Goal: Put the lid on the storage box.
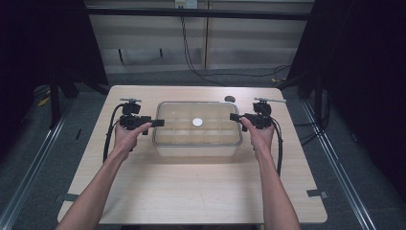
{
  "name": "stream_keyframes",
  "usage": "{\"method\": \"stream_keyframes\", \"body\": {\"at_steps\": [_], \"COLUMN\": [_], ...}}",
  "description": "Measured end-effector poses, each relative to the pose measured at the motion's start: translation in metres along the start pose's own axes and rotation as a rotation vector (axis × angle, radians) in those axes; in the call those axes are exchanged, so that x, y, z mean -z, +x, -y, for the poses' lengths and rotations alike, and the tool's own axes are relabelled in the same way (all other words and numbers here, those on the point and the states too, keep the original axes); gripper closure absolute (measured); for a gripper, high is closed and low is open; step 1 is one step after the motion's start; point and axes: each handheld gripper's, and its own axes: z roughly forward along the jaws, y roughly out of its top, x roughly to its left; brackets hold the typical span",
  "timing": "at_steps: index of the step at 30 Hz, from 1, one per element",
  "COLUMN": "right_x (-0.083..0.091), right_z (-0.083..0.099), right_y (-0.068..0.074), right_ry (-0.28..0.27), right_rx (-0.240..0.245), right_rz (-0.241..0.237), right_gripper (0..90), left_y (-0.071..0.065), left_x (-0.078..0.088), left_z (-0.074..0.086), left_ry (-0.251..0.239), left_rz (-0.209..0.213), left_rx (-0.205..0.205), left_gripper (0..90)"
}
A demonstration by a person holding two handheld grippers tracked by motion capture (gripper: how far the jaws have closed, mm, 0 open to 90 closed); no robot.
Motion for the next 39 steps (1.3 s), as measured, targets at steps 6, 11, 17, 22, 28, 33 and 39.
{"method": "stream_keyframes", "body": {"at_steps": [6,11,17,22,28,33,39], "right_x": [0.012,0.022,0.038,0.049,0.058,0.071,0.088], "right_z": [0.002,0.01,0.017,0.023,0.036,0.045,0.06], "right_y": [0.005,0.009,0.01,0.016,0.02,0.02,0.026], "right_ry": [-0.017,-0.021,-0.049,-0.049,-0.041,-0.052,-0.053], "right_rx": [0.032,0.077,0.095,0.114,0.135,0.112,0.134], "right_rz": [0.001,-0.009,-0.03,-0.054,-0.073,-0.075,-0.088], "right_gripper": [21.8,21.6,22.0,22.2,22.0,21.3,22.2], "left_y": [-0.002,-0.006,-0.012,-0.019,-0.023,-0.025,-0.028], "left_x": [0.013,0.026,0.039,0.048,0.06,0.073,0.087], "left_z": [0.004,0.008,0.016,0.023,0.033,0.047,0.063], "left_ry": [-0.022,-0.028,-0.061,-0.049,-0.048,-0.051,-0.057], "left_rz": [-0.026,-0.029,-0.068,-0.06,-0.038,-0.05,-0.057], "left_rx": [-0.048,-0.103,-0.139,-0.157,-0.179,-0.188,-0.19], "left_gripper": [32.2,37.0,37.3,32.3,27.4,30.6,31.0]}}
